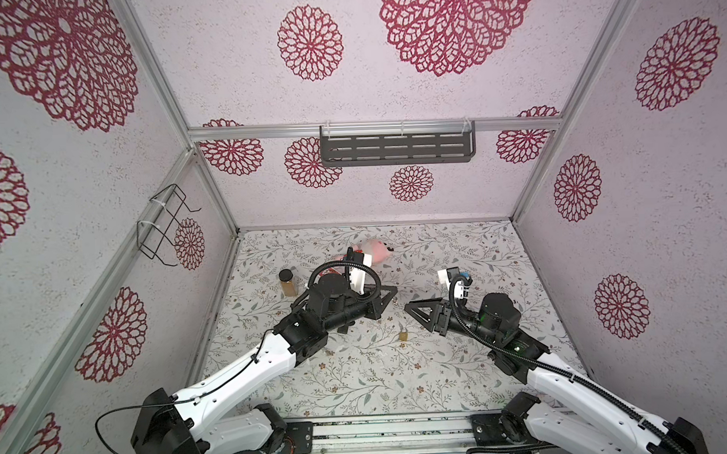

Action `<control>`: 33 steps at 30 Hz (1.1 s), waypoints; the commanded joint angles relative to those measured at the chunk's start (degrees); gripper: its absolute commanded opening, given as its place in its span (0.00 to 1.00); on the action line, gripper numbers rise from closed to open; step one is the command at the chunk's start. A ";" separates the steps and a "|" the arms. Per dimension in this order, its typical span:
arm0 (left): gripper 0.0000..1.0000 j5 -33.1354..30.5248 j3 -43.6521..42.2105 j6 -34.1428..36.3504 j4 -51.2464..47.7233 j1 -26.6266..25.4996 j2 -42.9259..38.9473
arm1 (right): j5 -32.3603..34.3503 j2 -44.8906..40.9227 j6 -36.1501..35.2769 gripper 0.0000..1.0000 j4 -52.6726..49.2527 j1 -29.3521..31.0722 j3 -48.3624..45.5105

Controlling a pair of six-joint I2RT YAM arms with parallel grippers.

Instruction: Unlock with the key

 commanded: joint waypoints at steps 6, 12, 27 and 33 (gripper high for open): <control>0.00 2.77 2.05 2.14 -0.07 0.30 1.64 | -6.44 5.48 1.90 0.43 6.48 -1.30 3.39; 0.00 4.20 3.14 2.40 -0.42 0.21 2.22 | -7.90 8.04 4.02 0.35 11.05 -1.77 3.57; 0.00 3.06 3.76 3.20 -0.42 0.30 2.21 | -8.75 8.51 5.71 0.22 13.78 -1.87 2.35; 0.00 2.52 4.36 3.64 -0.77 0.30 2.14 | -8.54 8.38 5.61 0.15 13.47 -2.04 1.98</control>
